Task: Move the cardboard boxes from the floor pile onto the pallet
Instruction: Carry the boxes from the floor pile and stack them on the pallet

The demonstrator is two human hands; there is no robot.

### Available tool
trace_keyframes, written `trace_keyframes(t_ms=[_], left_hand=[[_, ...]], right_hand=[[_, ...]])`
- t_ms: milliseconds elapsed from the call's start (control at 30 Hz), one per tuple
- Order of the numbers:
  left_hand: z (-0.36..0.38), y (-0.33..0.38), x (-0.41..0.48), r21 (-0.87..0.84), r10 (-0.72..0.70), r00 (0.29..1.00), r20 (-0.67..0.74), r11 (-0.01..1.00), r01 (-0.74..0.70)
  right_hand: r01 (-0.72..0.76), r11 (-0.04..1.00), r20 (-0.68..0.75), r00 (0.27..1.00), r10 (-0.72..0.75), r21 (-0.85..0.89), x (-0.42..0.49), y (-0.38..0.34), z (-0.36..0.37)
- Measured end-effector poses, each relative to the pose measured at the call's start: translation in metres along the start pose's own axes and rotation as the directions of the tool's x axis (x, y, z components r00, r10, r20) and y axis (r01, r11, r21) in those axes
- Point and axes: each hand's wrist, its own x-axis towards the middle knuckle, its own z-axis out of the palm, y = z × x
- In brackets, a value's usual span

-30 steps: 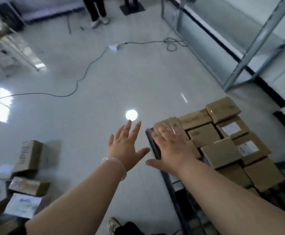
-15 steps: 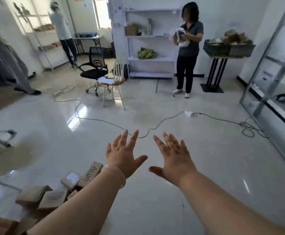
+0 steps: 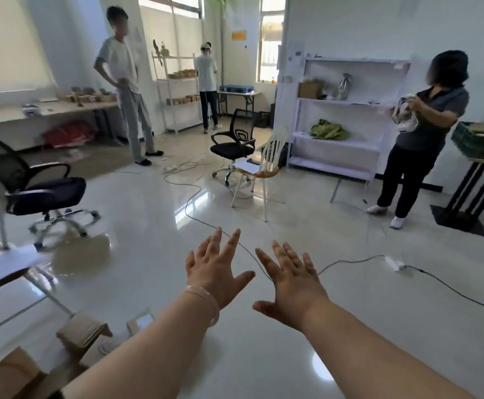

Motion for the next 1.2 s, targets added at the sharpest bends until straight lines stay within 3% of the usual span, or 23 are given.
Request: trace_keyframes(t_ms=[200,400,1000,1200], left_hand=[[-0.002,-0.011,0.067,0.007,-0.148,0.988,-0.044,0.989,0.149],[0.010,-0.068,0.107,0.022,-0.293,0.955,-0.045,0.956,0.294],[0.009,-0.277,0.243,0.024,-0.470,0.882,-0.021,0.882,0.470],[0.023,-0.326,0.231,0.007,-0.629,0.777,0.022,0.777,0.629]], right_hand=[[0.180,0.984,-0.035,0.983,-0.180,-0.008,0.102,0.018,-0.019],[0.357,0.933,0.052,0.933,-0.356,-0.034,0.181,-0.006,0.008],[0.527,0.848,0.183,0.841,-0.509,-0.062,0.431,-0.125,0.031],[0.617,0.785,0.251,0.768,-0.589,-0.044,0.484,-0.160,0.060]])
